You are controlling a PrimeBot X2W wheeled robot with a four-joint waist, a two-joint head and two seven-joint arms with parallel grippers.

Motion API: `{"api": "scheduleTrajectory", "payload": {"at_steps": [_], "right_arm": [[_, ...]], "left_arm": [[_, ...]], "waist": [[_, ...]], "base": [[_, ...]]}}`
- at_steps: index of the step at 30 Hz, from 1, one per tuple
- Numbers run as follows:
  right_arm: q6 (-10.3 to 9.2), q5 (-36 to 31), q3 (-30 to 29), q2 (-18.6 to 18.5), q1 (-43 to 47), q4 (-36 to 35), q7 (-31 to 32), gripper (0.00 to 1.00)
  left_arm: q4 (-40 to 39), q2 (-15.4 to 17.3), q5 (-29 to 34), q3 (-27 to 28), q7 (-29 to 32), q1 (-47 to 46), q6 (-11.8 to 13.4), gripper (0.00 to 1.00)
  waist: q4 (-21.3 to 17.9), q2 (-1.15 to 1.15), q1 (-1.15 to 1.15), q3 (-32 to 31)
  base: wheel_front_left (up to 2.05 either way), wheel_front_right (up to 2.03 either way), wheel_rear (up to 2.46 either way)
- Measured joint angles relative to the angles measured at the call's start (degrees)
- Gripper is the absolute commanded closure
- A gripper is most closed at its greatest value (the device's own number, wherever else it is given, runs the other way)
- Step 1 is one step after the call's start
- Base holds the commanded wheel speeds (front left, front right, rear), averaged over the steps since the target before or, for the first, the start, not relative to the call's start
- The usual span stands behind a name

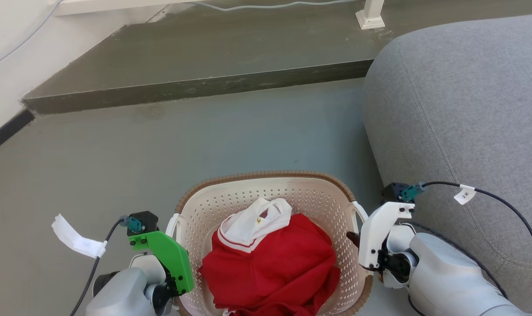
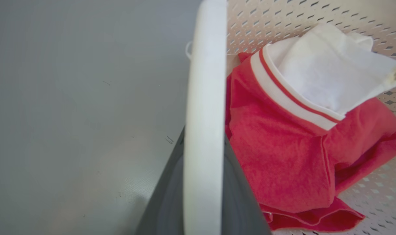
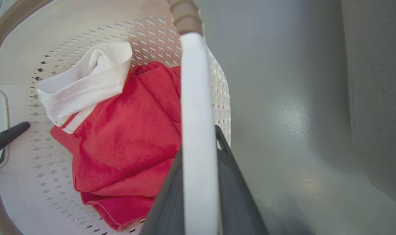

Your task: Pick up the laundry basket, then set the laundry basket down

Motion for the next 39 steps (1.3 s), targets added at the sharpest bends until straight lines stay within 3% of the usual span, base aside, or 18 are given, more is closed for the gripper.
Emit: {"api": "scheduleTrajectory", "payload": {"at_steps": [21, 39], "right_arm": [[0.00, 0.5, 1.2, -0.4, -1.4, 0.0, -0.3, 1.00], [0.00, 0.5, 1.5, -1.2, -6.8, -0.9, -5.2, 1.00]], "left_arm": [[0.1, 0.0, -0.4, -1.9, -0.2, -0.5, 0.1, 1.00], [-0.2, 0.1, 0.1, -2.0, -3.2, -5.9, 0.6, 1.00]], "waist": [[-0.2, 0.00, 0.00, 2.9], [-0.3, 0.00, 0.00, 11.5]], "base": [[0.00, 0.00, 0.00], [0.00, 0.00, 0.00]]}}
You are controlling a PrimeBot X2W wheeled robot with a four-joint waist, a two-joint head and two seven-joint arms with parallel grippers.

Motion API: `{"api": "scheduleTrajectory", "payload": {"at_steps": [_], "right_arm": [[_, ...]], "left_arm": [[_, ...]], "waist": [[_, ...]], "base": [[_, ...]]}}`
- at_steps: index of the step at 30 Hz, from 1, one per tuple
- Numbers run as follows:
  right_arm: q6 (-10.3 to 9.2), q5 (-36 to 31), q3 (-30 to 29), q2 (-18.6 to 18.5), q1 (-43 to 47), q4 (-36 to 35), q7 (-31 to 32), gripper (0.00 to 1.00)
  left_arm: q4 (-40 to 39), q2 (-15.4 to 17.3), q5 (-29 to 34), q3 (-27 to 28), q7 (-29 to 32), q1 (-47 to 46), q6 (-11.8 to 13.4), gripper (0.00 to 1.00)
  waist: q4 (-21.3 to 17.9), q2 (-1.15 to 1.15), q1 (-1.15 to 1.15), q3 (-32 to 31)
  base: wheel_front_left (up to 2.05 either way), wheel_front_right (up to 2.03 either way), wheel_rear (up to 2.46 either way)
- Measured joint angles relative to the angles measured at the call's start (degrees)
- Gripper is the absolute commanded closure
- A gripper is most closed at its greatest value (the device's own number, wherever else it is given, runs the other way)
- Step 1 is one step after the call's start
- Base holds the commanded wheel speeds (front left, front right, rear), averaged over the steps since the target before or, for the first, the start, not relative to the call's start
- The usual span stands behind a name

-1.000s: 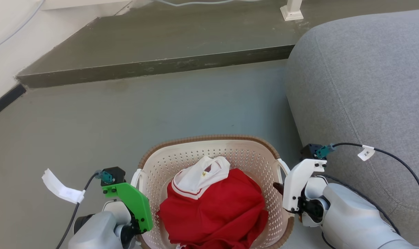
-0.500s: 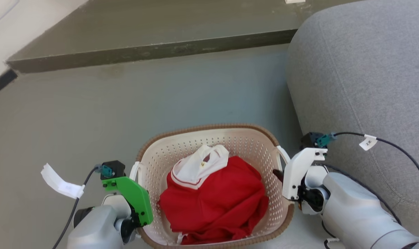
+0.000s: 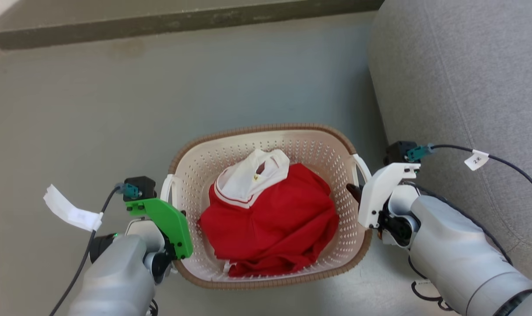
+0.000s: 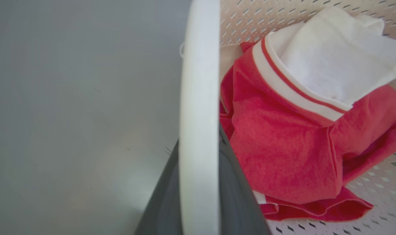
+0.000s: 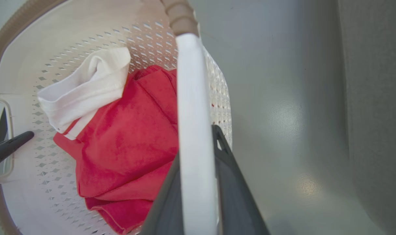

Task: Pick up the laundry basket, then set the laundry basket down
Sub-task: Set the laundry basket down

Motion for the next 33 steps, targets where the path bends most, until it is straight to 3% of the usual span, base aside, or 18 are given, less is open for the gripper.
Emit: {"api": "scheduleTrajectory", "payload": {"at_steps": [33], "right_arm": [[0.09, -1.7, 0.3, -0.9, -12.0, -0.5, -12.4, 1.00]], "left_arm": [[-1.0, 0.4, 3.4, 0.5, -13.6, -13.2, 1.1, 1.00]], "waist": [[0.4, 0.00, 0.01, 21.9]], "base": [[0.00, 0.00, 0.00]]}}
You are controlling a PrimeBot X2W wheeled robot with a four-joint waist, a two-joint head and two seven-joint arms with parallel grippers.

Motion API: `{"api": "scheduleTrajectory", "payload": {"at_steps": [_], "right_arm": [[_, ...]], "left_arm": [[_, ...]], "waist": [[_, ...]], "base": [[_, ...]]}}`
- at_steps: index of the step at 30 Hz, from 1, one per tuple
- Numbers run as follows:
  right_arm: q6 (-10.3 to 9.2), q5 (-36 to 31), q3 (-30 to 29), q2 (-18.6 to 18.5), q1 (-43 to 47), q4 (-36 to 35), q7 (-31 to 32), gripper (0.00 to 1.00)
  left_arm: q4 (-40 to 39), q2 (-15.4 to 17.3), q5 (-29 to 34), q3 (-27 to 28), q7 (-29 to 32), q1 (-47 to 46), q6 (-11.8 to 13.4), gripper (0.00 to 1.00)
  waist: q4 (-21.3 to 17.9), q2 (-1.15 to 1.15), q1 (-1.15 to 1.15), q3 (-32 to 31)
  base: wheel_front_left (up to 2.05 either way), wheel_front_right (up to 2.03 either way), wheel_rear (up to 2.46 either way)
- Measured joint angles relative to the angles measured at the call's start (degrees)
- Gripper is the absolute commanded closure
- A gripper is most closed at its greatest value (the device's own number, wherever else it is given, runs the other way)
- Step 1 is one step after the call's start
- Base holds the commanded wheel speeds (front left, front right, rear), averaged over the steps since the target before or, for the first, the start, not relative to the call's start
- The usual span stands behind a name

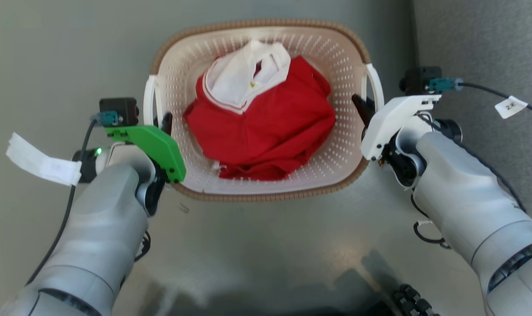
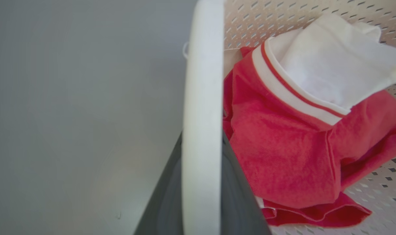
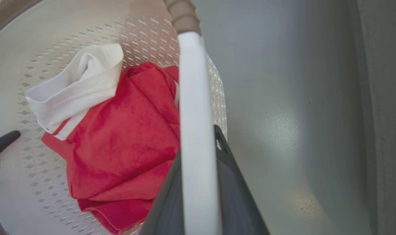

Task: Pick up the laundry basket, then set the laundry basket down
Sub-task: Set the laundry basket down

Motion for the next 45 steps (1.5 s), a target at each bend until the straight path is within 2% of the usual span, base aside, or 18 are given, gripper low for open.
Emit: {"api": "scheduleTrajectory", "payload": {"at_steps": [22, 38, 39, 40, 41, 42, 45], "right_arm": [[0.03, -0.1, -0.3, 0.2, -4.5, 1.0, -6.0, 1.00], [0.07, 0.0, -0.1, 0.3, -5.5, 1.7, -7.5, 1.00], [0.07, 0.0, 0.0, 0.3, -5.6, 1.8, -7.5, 0.94], [0.08, 0.0, 0.0, 0.4, -5.8, 1.8, -7.6, 0.68], [0.08, 0.0, 0.1, 0.4, -6.0, 1.9, -7.8, 0.16], [0.23, 0.1, 0.0, 0.4, -6.2, 2.1, -7.9, 0.00], [0.67, 0.2, -0.1, 0.4, -6.6, 2.7, -8.1, 0.00]], "left_arm": [[1.2, 0.0, 0.5, 0.9, -3.0, -6.3, 0.0, 1.00], [1.9, -0.1, 0.9, 1.4, -4.0, -7.3, -0.1, 1.00], [2.0, -0.2, 0.9, 1.4, -4.2, -7.3, -0.1, 1.00], [2.1, -0.2, 0.9, 1.6, -4.2, -7.3, -0.1, 0.80], [2.1, -0.2, 0.9, 1.7, -4.2, -7.3, -0.2, 0.49], [2.3, -0.2, 0.9, 1.8, -4.2, -7.3, -0.2, 0.00], [2.7, -0.1, 0.9, 1.8, -4.2, -7.3, -0.2, 0.00]], "waist": [[0.2, 0.00, 0.00, 11.3], [0.7, 0.00, 0.00, 14.1], [0.7, 0.00, 0.00, 14.2], [0.7, 0.00, 0.00, 14.2], [0.7, 0.00, 0.00, 14.3], [0.7, 0.00, -0.01, 14.3], [0.7, 0.00, -0.01, 14.3]], "base": [[0.00, 0.00, 0.00], [0.00, 0.00, 0.00], [0.00, 0.00, 0.00], [0.00, 0.00, 0.00], [0.00, 0.00, 0.00], [0.00, 0.00, 0.00], [0.00, 0.00, 0.00]]}}
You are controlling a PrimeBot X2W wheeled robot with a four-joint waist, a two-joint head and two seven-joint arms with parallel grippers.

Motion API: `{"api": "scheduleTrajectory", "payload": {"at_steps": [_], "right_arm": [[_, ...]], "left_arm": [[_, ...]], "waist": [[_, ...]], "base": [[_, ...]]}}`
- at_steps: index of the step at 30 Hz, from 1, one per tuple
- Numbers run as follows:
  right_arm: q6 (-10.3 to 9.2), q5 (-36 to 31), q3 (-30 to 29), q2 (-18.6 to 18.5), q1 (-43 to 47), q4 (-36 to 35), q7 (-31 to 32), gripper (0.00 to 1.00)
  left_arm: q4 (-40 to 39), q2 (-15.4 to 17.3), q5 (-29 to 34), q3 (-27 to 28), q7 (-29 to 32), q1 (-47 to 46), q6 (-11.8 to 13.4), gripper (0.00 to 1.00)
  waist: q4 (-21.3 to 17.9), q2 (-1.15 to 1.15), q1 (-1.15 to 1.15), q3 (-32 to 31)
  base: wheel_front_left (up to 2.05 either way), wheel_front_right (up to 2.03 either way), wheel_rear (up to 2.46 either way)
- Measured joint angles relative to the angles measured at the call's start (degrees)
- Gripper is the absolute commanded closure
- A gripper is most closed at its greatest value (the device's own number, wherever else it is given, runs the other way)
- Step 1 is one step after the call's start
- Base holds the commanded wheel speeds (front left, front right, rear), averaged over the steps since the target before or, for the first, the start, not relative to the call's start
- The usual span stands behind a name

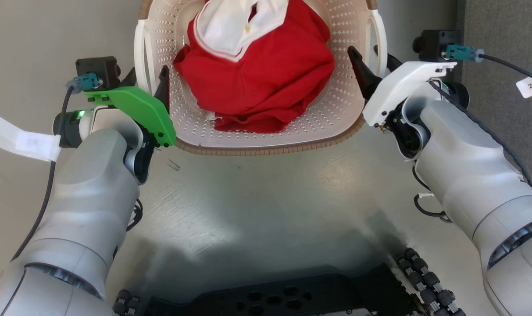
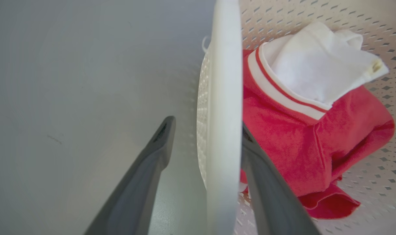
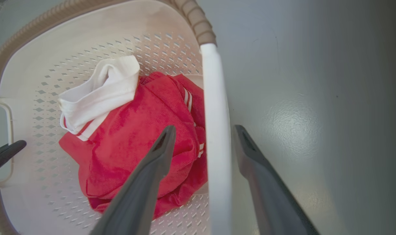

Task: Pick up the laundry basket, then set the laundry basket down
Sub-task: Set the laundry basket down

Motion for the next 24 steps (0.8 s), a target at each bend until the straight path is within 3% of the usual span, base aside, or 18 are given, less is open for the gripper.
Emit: {"api": "scheduleTrajectory", "payload": {"at_steps": [12, 24], "right_arm": [[0.00, 0.4, 0.0, 0.2, 0.0, 1.9, -0.4, 0.00], [0.00, 0.7, -0.1, 0.3, 0.8, 2.1, -1.0, 0.00]], "left_arm": [[0.8, 0.0, 0.0, -0.3, -0.3, 0.0, -0.5, 0.00], [0.9, 0.0, 0.1, -0.2, -0.3, 1.6, -1.0, 0.00]], "waist": [[-0.1, 0.00, 0.00, -1.6], [-0.4, 0.00, 0.00, -7.1]], "base": [[0.00, 0.00, 0.00], [0.00, 0.00, 0.00]]}}
